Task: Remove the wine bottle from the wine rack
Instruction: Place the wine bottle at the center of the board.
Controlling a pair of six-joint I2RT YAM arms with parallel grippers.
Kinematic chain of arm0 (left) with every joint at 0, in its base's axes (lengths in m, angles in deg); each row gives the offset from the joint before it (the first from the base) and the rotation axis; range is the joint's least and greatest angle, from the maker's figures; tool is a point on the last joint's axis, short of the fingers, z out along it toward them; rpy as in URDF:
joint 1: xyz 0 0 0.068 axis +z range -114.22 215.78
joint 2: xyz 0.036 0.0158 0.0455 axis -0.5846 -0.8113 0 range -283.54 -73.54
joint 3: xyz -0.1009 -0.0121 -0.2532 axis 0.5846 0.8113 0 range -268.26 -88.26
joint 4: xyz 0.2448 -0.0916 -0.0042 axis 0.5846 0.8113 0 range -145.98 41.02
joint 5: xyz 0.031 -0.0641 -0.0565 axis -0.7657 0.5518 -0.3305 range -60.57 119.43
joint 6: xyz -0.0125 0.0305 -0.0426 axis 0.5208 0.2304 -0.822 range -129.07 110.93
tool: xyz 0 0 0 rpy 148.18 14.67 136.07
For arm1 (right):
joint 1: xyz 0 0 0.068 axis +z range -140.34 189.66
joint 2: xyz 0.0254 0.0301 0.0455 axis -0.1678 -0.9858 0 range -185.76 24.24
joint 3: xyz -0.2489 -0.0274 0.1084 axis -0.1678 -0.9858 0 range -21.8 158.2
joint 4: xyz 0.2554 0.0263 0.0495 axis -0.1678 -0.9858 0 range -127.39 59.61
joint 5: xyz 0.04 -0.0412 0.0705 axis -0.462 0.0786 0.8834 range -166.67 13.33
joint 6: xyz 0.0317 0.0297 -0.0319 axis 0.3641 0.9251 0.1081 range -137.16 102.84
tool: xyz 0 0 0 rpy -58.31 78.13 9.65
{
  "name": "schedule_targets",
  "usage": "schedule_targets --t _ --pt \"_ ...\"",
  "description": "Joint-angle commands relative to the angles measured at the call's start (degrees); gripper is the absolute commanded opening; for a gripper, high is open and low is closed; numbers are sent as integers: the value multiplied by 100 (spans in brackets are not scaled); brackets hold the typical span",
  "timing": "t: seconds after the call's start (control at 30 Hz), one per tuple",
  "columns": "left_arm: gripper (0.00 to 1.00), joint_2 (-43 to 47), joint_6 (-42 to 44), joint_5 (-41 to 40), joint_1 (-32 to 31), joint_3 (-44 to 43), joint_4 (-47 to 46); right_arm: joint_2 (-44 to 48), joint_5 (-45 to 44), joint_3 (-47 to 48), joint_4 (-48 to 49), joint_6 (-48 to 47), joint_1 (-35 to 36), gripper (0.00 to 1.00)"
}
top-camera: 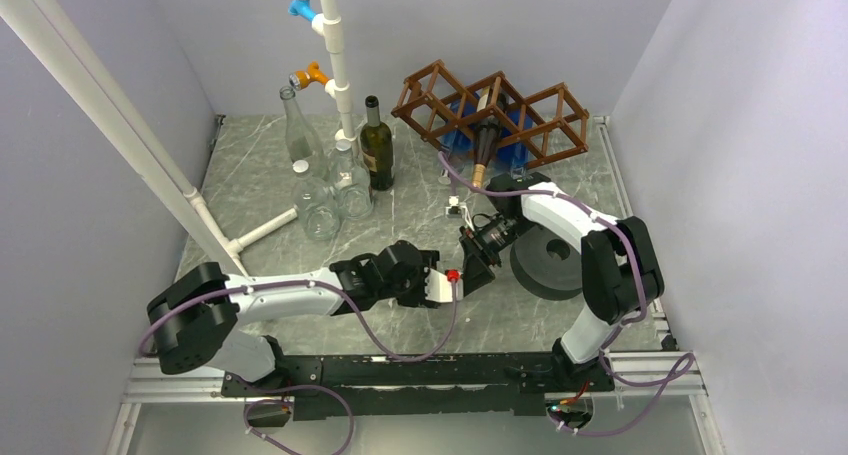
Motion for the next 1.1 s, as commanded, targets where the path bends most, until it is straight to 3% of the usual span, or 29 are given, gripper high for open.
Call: schedule_targets --t 0.0,0.3,0.6,0.87,0.97,1.07 --pt "0 623 -358 139 -1 -16 -566 254 393 221 -399 -670 16 76" --pt "0 1323 -860 331 -1 384 -684 831 300 348 -637 -1207 -44 78" --pt "0 1793 -1249 525 -1 617 -631 1543 8 814 -1434 -2617 -60 79" --pt "0 2173 -1807 710 -1 794 -897 2316 -147 851 -801 -2805 -78 81" --pt "0 2276 -2087 853 -1 890 -1144 2582 7 831 -879 -3529 -98 85" --pt "0 2326 -2437 978 -1 993 -1437 2902 103 647 -667 -4044 -102 95"
